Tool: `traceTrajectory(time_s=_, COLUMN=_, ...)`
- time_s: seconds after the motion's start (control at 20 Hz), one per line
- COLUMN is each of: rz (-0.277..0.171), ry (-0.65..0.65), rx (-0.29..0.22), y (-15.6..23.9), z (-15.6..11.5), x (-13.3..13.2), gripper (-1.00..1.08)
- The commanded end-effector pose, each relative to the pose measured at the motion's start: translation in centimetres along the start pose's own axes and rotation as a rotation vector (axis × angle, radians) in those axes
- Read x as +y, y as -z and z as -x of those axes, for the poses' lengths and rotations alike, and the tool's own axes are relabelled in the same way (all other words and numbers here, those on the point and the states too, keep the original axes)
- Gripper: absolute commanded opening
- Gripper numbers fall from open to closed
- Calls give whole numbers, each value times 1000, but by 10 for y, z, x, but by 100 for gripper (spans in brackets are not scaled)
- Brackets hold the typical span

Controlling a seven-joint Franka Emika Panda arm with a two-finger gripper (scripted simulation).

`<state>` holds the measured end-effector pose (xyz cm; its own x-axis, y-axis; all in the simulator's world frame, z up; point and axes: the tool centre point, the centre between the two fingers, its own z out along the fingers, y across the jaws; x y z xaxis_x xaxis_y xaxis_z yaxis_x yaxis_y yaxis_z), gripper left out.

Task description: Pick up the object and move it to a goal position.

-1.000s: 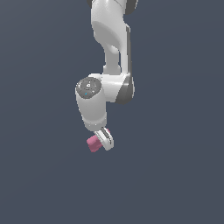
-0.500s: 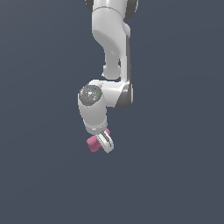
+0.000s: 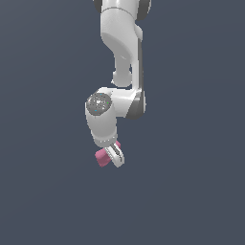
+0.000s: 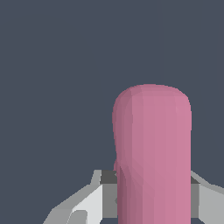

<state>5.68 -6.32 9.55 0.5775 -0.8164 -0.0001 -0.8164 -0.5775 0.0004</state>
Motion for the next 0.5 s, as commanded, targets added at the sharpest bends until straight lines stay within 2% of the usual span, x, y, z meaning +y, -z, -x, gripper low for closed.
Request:
traceTrajectory(time_s=0.0, rz=0, ry=0, rx=0, y=0, z=0, x=0, gripper=-100)
traceTrajectory(time_s=0.45, rz=-1, ry=0, rx=-1, y=31, z=-6, x=11, gripper=-100)
